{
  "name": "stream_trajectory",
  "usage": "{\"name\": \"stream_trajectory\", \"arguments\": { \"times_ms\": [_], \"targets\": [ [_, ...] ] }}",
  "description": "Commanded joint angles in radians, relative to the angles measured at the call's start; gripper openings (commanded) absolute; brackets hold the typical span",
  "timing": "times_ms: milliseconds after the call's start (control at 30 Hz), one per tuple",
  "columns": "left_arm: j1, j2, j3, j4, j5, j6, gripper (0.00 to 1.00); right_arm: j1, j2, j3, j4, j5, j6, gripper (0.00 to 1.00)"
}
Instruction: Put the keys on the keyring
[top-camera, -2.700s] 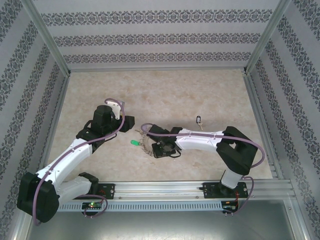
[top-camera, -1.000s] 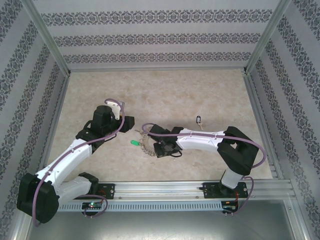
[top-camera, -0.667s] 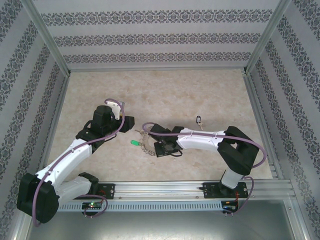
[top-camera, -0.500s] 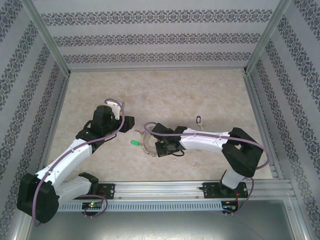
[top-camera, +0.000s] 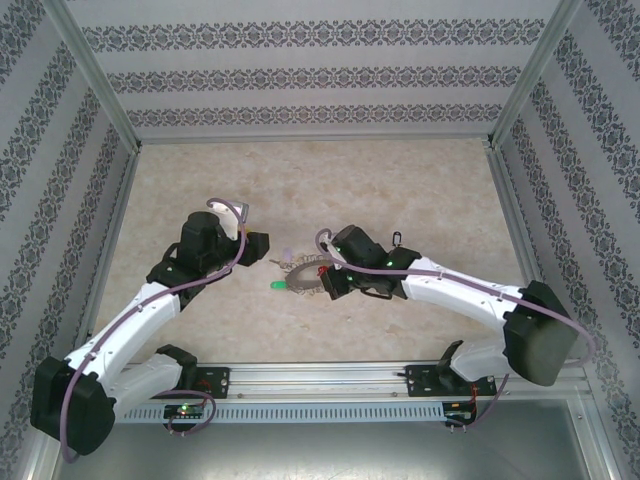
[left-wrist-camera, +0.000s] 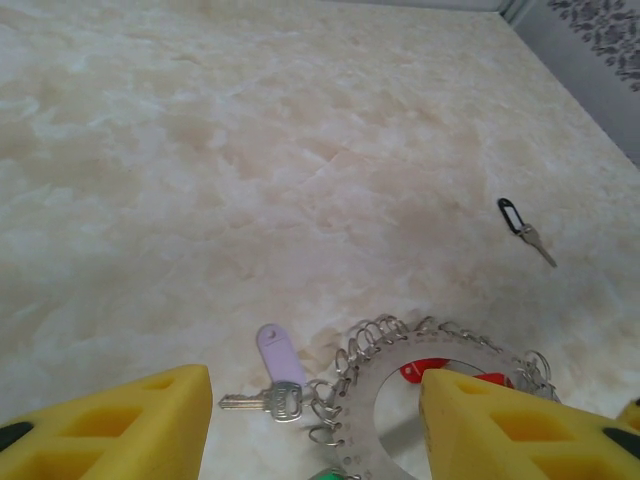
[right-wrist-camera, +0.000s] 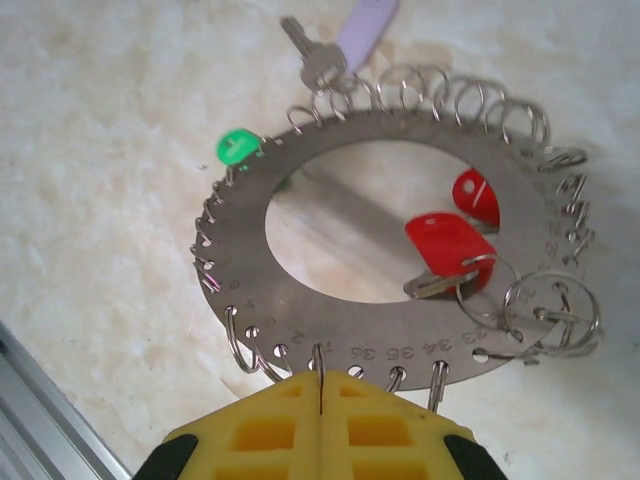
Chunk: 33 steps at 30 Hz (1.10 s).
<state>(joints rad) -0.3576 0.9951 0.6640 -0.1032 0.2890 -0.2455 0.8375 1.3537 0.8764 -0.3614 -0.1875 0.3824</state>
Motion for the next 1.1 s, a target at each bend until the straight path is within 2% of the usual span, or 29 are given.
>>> {"name": "stream_trajectory", "arguments": {
  "times_ms": [0, 200, 300, 400, 600, 733, 833, 867, 900, 967, 1067],
  "targets": [
    [0.011, -0.016, 0.025, 0.034, 0.086, 0.062, 0.58, -0.041, -0.046, 0.007, 0.079, -0.095, -0.149, 0.0],
    [0.012, 0.001, 0.073, 0.06, 0.295, 0.169, 0.57, -0.113, -0.131, -0.024, 0.218, -0.219, -0.316, 0.0],
    [0.014, 0.039, 0.141, 0.012, 0.409, 0.236, 0.57, -0.135, -0.177, -0.068, 0.33, -0.272, -0.398, 0.0],
    [0.013, 0.094, 0.215, -0.046, 0.471, 0.269, 0.57, -0.162, -0.2, -0.103, 0.432, -0.323, -0.467, 0.0],
    [0.013, 0.19, 0.306, -0.086, 0.619, 0.332, 0.55, -0.194, -0.209, -0.103, 0.496, -0.418, -0.639, 0.0],
    [0.013, 0.215, 0.319, -0.106, 0.63, 0.41, 0.55, -0.225, -0.194, -0.098, 0.472, -0.414, -0.724, 0.0],
    [0.014, 0.202, 0.312, -0.11, 0.51, 0.4, 0.54, -0.211, -0.15, -0.061, 0.328, -0.341, -0.822, 0.0],
    [0.013, 0.194, 0.305, -0.109, 0.483, 0.4, 0.54, -0.212, -0.142, -0.07, 0.339, -0.331, -0.804, 0.0],
    [0.013, 0.188, 0.297, -0.107, 0.459, 0.4, 0.54, -0.219, -0.13, -0.085, 0.367, -0.347, -0.763, 0.0],
    [0.013, 0.177, 0.286, -0.111, 0.416, 0.396, 0.54, -0.227, -0.091, -0.086, 0.336, -0.457, -0.762, 0.0],
    [0.013, 0.164, 0.277, -0.127, 0.374, 0.38, 0.54, -0.225, -0.067, -0.103, 0.335, -0.51, -0.675, 0.0]
  ]
}}
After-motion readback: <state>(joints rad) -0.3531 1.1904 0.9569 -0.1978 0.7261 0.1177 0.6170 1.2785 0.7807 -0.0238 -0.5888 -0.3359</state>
